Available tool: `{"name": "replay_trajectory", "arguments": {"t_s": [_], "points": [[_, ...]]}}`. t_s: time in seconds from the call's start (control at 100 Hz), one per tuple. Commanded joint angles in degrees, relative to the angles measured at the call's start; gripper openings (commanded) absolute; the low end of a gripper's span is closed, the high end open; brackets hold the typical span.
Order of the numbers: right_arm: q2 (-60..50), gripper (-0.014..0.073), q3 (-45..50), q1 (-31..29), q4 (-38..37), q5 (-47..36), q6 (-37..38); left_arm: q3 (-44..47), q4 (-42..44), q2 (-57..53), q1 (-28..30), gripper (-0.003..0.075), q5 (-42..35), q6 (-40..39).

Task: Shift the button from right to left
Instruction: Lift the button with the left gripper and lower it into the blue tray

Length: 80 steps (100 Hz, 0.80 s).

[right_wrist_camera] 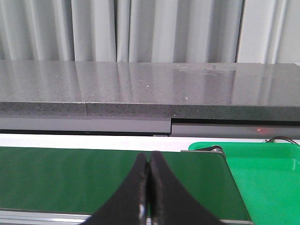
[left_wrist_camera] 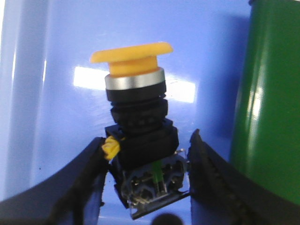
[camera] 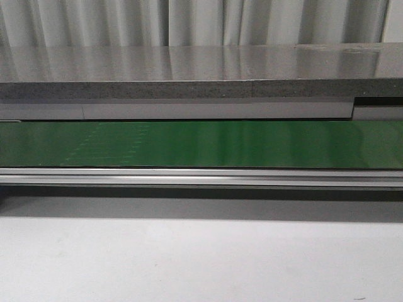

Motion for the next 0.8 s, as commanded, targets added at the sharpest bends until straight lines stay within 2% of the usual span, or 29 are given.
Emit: {"name": "replay_trajectory", "arguments": {"t_s": [0.0, 0.54, 0.62, 0.74, 0.79], "points": [[0.51, -0.0059, -1.45, 0.08, 0.75, -4.31, -0.33, -1.41, -0.23, -1.13, 0.02, 0.0158, -2.46, 0.81], [0.51, -0.0059, -1.45, 0.08, 0.87, -4.26, -0.33, -1.41, 2.61, 9.32, 0.02, 0.0164, -4.31, 0.91], [0.51, -0.0059, -1.45, 0.08, 0.87, -4.26, -0.33, -1.41, 2.62, 9.32, 0.02, 0.0235, -4.41, 2.27], [0.51, -0.0059, -1.45, 0.08, 0.87, -4.26, -0.33, -1.41, 2.84, 9.32, 0.02, 0.0438, -4.41, 2.81], [0.51, -0.0059, -1.45, 0.08, 0.87, -4.26, -0.33, -1.52, 3.76, 9.32, 0.02, 0.0496, -4.41, 2.81]]}}
